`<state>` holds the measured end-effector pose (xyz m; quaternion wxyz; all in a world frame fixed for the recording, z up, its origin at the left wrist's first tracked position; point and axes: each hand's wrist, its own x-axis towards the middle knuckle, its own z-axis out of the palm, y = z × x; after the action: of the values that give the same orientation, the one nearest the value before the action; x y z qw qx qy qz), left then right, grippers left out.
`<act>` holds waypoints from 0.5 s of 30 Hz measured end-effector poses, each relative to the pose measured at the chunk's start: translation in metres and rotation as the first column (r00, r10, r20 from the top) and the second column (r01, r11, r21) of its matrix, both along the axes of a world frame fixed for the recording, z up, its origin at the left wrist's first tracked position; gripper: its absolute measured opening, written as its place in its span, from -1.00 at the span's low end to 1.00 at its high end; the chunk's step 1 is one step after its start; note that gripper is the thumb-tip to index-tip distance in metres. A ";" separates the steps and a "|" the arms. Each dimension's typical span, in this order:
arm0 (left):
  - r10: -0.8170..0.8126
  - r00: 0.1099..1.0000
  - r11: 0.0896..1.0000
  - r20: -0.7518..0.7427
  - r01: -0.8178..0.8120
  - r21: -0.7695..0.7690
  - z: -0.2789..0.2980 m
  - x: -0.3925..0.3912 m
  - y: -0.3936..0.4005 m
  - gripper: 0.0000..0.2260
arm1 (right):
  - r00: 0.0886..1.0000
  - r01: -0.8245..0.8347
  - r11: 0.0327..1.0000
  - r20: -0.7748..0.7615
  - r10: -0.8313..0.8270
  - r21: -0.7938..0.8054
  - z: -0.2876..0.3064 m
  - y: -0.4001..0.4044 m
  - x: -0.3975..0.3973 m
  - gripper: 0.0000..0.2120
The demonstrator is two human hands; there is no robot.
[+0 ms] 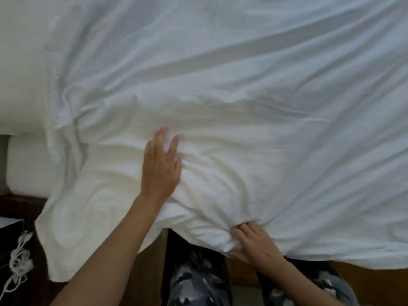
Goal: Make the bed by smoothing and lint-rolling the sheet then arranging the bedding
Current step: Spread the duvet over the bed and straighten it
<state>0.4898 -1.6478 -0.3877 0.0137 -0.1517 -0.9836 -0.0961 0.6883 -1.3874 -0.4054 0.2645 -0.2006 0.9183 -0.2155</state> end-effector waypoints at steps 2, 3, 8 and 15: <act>-0.004 0.987 1.000 0.159 0.002 0.013 -0.012 0.045 0.043 -0.60 | 0.997 0.023 1.000 -0.078 -0.024 -0.004 0.005 0.028 0.004 -0.47; 0.023 0.974 1.000 0.226 -0.023 -0.003 -0.015 0.065 0.061 -0.59 | 0.992 0.030 0.999 -0.125 -0.032 -0.018 0.006 0.046 0.006 -0.45; -0.003 0.924 0.994 0.384 0.044 -0.099 -0.017 0.135 0.130 -0.53 | 0.957 0.048 0.999 -0.287 -0.050 -0.013 0.002 0.161 0.018 -0.44; 0.000 0.831 0.996 0.557 0.049 -0.072 -0.020 0.178 0.243 -0.42 | 0.935 0.352 0.856 -0.092 -0.344 0.377 0.005 0.336 0.026 -0.28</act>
<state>0.6680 -1.4043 -0.4080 -0.2803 -0.1303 -0.9463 -0.0954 0.7145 -1.0513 -0.4005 0.2459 0.0227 0.9664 -0.0715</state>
